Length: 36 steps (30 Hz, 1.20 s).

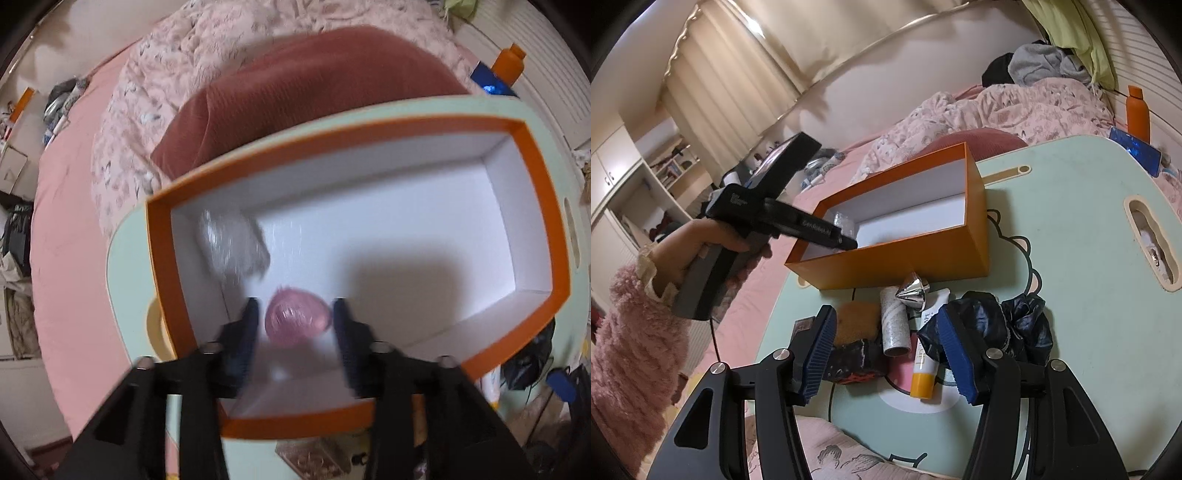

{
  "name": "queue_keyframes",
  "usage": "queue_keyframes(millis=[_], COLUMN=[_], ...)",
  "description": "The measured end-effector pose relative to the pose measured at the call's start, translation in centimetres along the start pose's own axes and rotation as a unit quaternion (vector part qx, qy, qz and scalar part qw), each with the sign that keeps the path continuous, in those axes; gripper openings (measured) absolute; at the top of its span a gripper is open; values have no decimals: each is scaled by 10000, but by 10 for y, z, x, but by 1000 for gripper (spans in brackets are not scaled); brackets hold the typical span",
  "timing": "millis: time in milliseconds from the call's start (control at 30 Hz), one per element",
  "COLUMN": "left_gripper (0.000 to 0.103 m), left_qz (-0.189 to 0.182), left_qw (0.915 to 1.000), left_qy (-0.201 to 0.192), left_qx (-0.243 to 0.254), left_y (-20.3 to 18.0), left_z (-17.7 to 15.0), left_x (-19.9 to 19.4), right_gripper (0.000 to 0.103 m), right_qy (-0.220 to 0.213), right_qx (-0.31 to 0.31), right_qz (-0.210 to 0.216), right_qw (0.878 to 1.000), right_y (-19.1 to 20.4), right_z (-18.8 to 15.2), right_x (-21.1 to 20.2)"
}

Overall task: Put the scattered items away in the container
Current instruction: 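Carry the pink heart out and set it on the table, left tool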

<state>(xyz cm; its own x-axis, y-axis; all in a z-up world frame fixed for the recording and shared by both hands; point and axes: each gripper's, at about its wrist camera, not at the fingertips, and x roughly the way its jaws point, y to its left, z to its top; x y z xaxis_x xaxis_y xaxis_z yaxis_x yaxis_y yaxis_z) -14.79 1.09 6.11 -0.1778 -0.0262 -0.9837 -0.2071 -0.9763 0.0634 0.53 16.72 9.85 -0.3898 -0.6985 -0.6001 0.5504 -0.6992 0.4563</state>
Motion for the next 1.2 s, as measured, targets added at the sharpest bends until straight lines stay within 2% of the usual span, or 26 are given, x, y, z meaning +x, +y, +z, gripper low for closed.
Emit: queue_keyframes(millis=[167,233,267,300,467,567,667,733,833,967,1033,1200], left_gripper=[52,51,48,40,39,39,39,39,39,39,39,40], left_qz=[5,79,97,54,-176,-424,-899,-1253,-1502,-1474,-1396,-1636], left_qw=[9998,9997,9997,9998,9998,9982,9905,9836,9774,9797,9799,9745], left_qy=[192,242,193,145,8,-404,-1015,-1289,-1482,-1362,-1423,-1487], left_qx=[-61,60,90,80,20,-143,-229,-118,98,8,-114,-391], left_y=[0,-5,-6,-6,-1,8,13,11,7,8,8,1], left_z=[0,0,0,-1,-4,-5,-15,-33,-64,-105,-111,-115], left_x=[13,20,20,19,15,-7,-51,-76,-86,-55,-35,-7], right_gripper=[57,57,58,58,59,59,59,59,59,59,59,59], right_qy=[27,10,6,6,9,-9,-25,-46,-39,-20,10,47], right_qx=[24,34,41,44,41,29,7,1,7,-6,-42,-240], right_qz=[13,29,33,37,38,32,11,-1,-6,-6,-1,-74], right_qw=[10000,10000,10000,10000,10000,10000,10000,10000,10000,10000,10000,9997], right_y=[-1,-2,-2,-2,-2,-2,-2,-2,-2,-1,2,11], right_z=[0,0,1,1,1,1,1,1,2,2,2,4], right_x=[2,2,2,2,2,2,1,1,0,1,2,3])
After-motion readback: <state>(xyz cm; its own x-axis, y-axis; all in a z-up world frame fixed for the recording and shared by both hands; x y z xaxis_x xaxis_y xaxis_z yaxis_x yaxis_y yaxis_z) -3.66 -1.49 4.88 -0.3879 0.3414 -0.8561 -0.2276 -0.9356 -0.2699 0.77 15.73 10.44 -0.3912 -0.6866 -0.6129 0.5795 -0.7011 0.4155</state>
